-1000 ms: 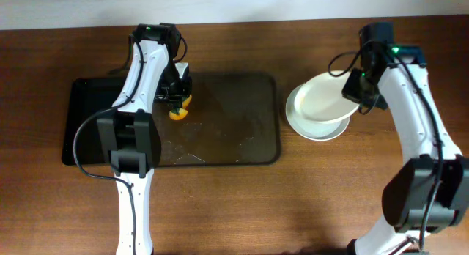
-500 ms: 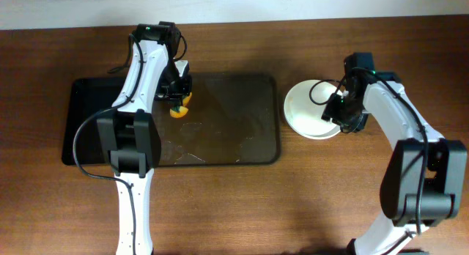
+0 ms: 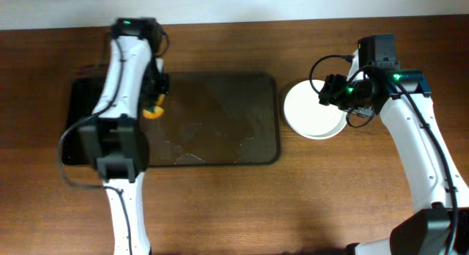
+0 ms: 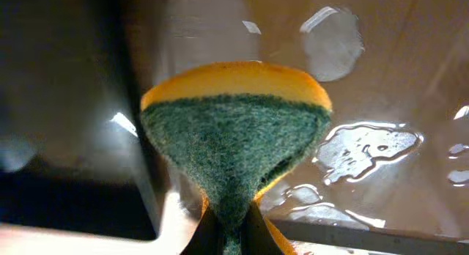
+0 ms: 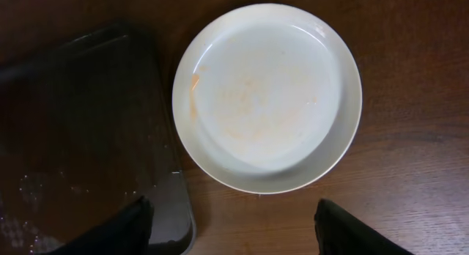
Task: Clean dirty plates on tray and stack at the side
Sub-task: 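Move the sponge with the left gripper and drop it in the black tray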
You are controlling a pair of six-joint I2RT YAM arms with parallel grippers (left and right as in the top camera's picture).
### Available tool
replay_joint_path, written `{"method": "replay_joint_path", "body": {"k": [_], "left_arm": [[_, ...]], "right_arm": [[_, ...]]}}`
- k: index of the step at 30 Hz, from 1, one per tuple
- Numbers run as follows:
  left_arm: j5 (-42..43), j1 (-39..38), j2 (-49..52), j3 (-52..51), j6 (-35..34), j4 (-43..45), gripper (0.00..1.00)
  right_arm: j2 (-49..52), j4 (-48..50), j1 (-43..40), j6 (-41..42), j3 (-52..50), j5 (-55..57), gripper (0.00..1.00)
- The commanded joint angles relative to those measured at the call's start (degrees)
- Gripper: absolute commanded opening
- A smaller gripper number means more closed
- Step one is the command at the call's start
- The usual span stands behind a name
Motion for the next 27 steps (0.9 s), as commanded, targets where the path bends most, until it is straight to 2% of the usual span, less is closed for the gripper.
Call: {"method": "replay_joint_path", "body": {"k": [1,4,7,10,13,14,15,18,20,22,27], "left_arm": [[-10.38,4.50,-6.64,0.66,-9.40,2.27,0.01],[-12.11,9.14,-6.51,-2.45,-14.75,7.74,0.01],[-12.02,13.00,-6.54,-11.80,-18.45,16.74,0.01],[-11.89,14.84,-6.54,-22.51,-19.26,25.77,0.01],[-11.93,15.08,-6.54,-29.16,-19.23,31.12,0.02],[-11.93,15.08,-6.51,-29.49,-19.23,31.21,0.36],[-11.93,15.08,-6.54,-29.46,-19.15,31.58,0.96],[-11.89,15.08,-6.56,-29.24,-18.93,31.45,0.99],[-11.91,15.08,-7.08,-27.21,-18.93,28.61,0.99],[-11.93,15.08,-9.09,-22.86,-18.91,24.26,0.99],[-11.91,13.79,-25.29,-13.07,-18.93,16.65,0.99]], "right_arm": [[-0.94,0.17,0.09,-0.50,0.50,-0.33,0.77],[-0.94,0.42,0.09,-0.72,0.50,-0.33,0.80],[-0.87,0.44,0.09,-1.14,0.50,-0.28,0.84],[-0.85,1.05,0.09,-1.11,0.50,-0.31,0.85],[-0.83,1.03,0.09,-1.11,0.50,-0.33,0.85],[-0.83,1.03,0.11,-1.11,0.50,-0.33,0.85],[-0.83,0.96,0.11,-1.11,0.50,-0.35,0.85],[-0.83,0.63,0.11,-1.07,0.50,-0.37,0.85],[-0.83,0.66,0.09,-0.85,0.50,-0.37,0.92],[-0.90,0.87,0.09,-0.85,0.52,-0.39,0.93],[-4.63,-2.16,0.11,-1.99,3.85,-3.54,0.94]]}}
